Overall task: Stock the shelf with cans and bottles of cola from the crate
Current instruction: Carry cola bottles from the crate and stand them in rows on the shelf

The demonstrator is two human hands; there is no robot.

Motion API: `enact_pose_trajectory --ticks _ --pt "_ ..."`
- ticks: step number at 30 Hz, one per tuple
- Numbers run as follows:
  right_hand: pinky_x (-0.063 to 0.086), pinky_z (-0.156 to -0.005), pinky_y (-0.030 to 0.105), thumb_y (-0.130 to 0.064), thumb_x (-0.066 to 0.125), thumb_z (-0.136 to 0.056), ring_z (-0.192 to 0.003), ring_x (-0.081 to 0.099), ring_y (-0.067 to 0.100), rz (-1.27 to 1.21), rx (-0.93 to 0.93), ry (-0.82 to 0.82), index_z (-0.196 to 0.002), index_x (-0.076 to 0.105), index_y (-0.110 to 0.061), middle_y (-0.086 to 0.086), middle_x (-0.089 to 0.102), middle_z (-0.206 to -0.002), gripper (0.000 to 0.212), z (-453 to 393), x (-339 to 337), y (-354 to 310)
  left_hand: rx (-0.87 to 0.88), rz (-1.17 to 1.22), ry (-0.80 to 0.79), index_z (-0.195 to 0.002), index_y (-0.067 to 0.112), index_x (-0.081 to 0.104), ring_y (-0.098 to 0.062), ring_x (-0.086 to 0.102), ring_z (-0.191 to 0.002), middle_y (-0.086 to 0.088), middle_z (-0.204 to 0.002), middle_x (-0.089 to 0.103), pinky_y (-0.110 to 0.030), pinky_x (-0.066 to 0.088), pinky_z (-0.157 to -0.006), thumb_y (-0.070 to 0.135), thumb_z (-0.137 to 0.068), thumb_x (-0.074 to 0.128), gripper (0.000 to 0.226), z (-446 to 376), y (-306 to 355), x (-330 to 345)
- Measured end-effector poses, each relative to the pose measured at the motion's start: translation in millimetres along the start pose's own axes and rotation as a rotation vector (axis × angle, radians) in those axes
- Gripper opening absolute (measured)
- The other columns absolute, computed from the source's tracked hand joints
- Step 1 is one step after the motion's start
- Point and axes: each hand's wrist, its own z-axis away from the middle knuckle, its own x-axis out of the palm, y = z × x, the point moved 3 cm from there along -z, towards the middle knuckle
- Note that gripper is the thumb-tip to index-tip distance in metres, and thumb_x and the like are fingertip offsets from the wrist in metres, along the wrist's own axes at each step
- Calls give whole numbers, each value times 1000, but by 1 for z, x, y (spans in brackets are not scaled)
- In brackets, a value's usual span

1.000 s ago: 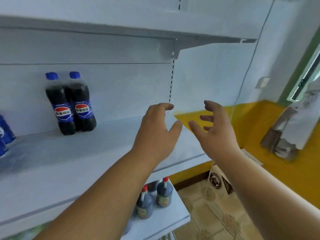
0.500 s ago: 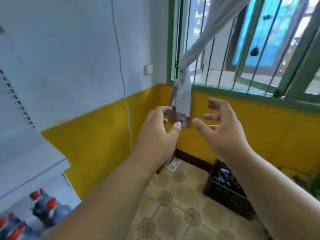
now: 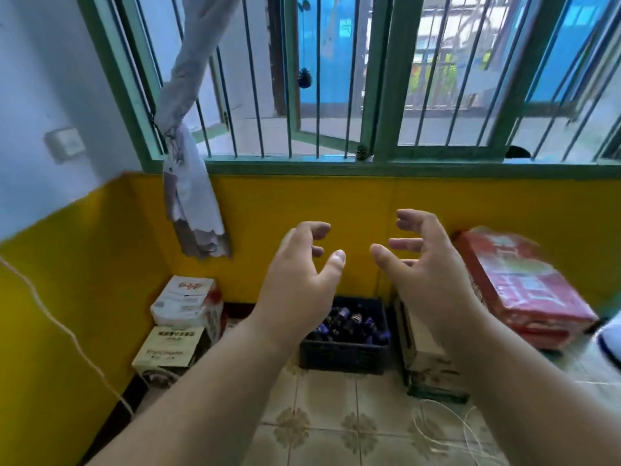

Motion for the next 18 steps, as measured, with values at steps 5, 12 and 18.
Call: enact_pose_trajectory --ticks 5,12,18 --pt "52 -81 21 -43 72 -88 -110 58 2 78 82 39 -141 42 -35 -12 51 -137 61 -52 10 42 22 64 -116 -135 30 47 -6 54 -110 13 -132 52 -11 45 -77 39 -99 53 37 -72 -41 39" --pt "55 -82 25 -43 72 -88 -108 60 5 107 199 44 -142 41 -32 -12 52 -135 64 -134 65 76 11 107 -257 -135 30 46 -6 55 -107 14 -131 52 -8 42 -71 36 -100 53 36 -170 -105 61" --pt "58 -92 41 -44 74 -86 -112 63 12 96 335 23 -142 42 -32 -7 54 -137 65 -174 95 125 -48 143 -359 -133 31 46 1 54 -98 16 -125 54 -8 42 -68 36 -102 50 32 -227 -145 106"
